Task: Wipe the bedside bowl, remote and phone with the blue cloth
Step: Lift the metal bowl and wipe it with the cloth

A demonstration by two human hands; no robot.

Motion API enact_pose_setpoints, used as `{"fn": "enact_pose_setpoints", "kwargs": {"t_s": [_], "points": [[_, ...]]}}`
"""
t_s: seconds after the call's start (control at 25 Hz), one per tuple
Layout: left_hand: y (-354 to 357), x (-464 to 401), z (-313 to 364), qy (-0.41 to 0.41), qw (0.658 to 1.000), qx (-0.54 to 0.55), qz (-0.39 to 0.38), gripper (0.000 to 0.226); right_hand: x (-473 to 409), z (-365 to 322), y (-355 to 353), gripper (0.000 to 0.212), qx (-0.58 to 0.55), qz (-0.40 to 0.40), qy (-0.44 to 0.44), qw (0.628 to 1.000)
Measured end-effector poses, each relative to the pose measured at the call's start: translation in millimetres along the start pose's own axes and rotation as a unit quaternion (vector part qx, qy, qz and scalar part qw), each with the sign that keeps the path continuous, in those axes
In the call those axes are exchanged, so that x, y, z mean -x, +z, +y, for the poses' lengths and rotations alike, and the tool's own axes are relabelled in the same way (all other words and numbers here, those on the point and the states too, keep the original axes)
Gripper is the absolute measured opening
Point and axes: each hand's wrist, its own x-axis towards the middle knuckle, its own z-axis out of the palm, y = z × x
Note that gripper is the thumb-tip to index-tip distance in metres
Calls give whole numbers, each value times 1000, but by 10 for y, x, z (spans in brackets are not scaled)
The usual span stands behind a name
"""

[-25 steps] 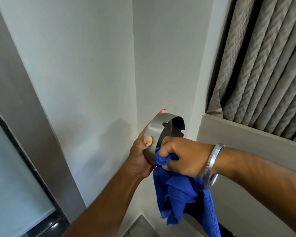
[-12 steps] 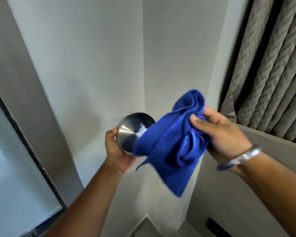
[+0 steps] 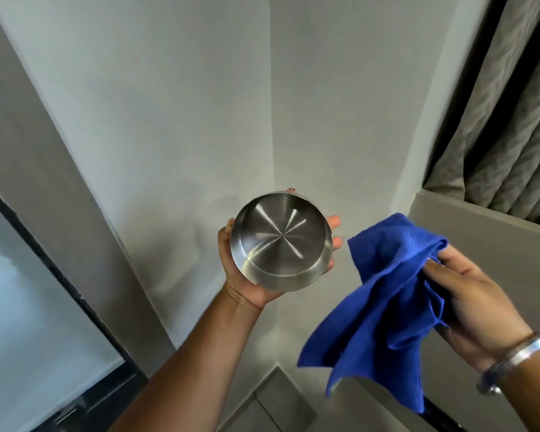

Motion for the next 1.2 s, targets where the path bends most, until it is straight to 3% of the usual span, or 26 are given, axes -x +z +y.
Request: {"fn": "enact_pose_setpoints", "kwargs": {"t_s": [0.12, 0.28, 0.36, 0.44, 0.52, 0.6, 0.68, 0.84, 0.96, 1.08, 1.2], "points": [[-25, -50, -123, -38, 995, 80, -54, 93, 38, 127, -48, 20, -19, 40, 22, 999], [-268, -143, -208, -45, 990, 130, 20, 93, 53, 302, -152, 19, -47, 106, 47, 992], [-414, -183, -227, -58, 990, 122, 39, 94, 52, 414, -273, 10, -121, 183, 44, 975], [-577, -221, -284, -80, 990, 112, 39, 93, 69, 575, -387, 23, -200, 248, 45, 947], [-771, -240, -396, -107, 988, 96, 58, 88, 233, 941, -485, 20, -298, 282, 55, 910], [-1002, -231, -598, -152, 979, 81, 108, 80, 407, 1352, -589, 64, -341, 284, 128, 887], [-1275, -149, -836, -179, 969, 46, 165, 66, 566, 1608, -625, 86, -354, 315, 145, 868], [-1904, 115, -1493, -256, 932, -54, 249, 47, 818, 2015, -964, 71, -324, 400, 72, 854], [-2392, 340, -2114, -334, 875, -189, 296, 49, 1052, 2481, -1400, 43, -345, 398, 144, 838], [-2984, 603, -2795, -355, 819, -320, 318, 35, 1271, 3037, -1924, 38, -194, 412, 212, 865], [-3635, 869, -3490, -352, 766, -429, 323, 17, 1410, 3517, -2272, 17, 15, 422, 225, 878]]}}
